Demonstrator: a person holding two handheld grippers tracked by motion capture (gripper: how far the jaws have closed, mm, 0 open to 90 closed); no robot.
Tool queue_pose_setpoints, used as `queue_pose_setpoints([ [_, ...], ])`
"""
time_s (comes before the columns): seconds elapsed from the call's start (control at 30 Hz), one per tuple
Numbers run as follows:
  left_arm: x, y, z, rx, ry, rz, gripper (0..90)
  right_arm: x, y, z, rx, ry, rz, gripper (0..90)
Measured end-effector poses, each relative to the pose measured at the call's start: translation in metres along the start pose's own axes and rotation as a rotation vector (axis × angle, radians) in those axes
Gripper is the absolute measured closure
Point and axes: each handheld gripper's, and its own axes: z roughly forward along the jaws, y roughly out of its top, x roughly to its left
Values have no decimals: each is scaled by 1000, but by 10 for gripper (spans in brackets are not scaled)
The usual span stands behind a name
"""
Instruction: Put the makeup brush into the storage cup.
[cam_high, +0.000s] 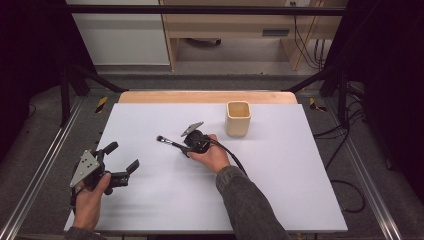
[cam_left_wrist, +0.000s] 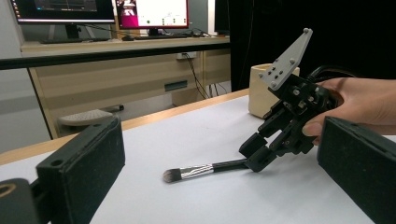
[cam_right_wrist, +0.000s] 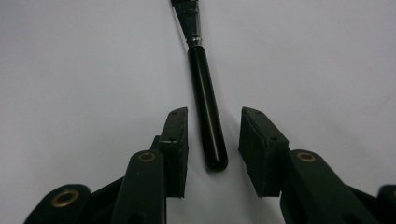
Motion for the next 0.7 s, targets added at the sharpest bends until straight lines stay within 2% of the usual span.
queue_pose_setpoints([
  [0.7, 0, 0, 0, 3, -3, 2, 7, -1, 0, 0, -2, 15, 22, 685],
])
